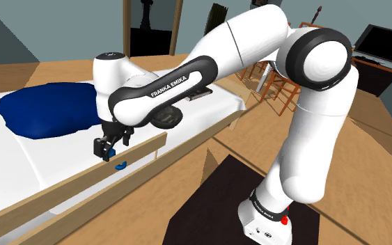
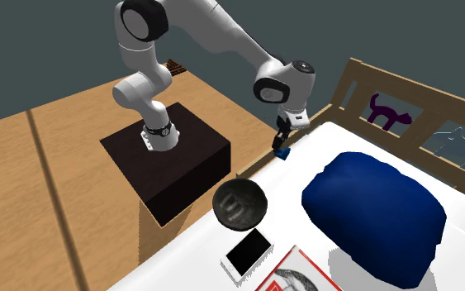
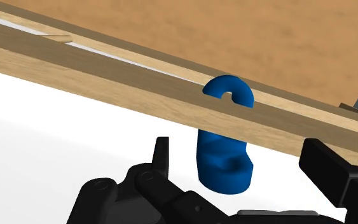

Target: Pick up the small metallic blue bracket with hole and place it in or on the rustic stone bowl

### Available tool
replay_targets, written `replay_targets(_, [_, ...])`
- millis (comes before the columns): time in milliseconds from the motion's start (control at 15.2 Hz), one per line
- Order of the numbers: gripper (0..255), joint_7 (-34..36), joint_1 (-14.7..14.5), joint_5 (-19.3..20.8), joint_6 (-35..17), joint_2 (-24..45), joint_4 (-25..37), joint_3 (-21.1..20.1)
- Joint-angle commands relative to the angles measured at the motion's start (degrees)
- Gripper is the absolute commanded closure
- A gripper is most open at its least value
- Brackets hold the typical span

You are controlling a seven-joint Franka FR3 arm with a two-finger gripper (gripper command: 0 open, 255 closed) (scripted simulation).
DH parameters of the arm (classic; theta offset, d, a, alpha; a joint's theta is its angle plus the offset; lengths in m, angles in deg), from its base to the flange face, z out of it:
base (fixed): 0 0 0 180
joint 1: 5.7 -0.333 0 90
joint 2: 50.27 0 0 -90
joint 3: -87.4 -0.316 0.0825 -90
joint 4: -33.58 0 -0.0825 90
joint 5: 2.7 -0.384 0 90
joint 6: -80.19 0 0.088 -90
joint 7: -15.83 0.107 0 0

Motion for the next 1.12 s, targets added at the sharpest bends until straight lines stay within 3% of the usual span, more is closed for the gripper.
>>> replay_targets(0, [0,0.6,-0.4,0.8,-1.2,1.8,0.6,0.2])
replay_targets(396, [0,1.4,-0.8,2.1,-4.8,4.5,-0.4,0.8])
replay_targets(924, [0,1.4,-0.8,2.1,-4.8,4.5,-0.4,0.8])
replay_targets(990, [255,1.4,-0.8,2.1,-4.8,4.5,-0.4,0.8])
replay_targets(1056, [255,1.4,-0.8,2.1,-4.8,4.5,-0.4,0.8])
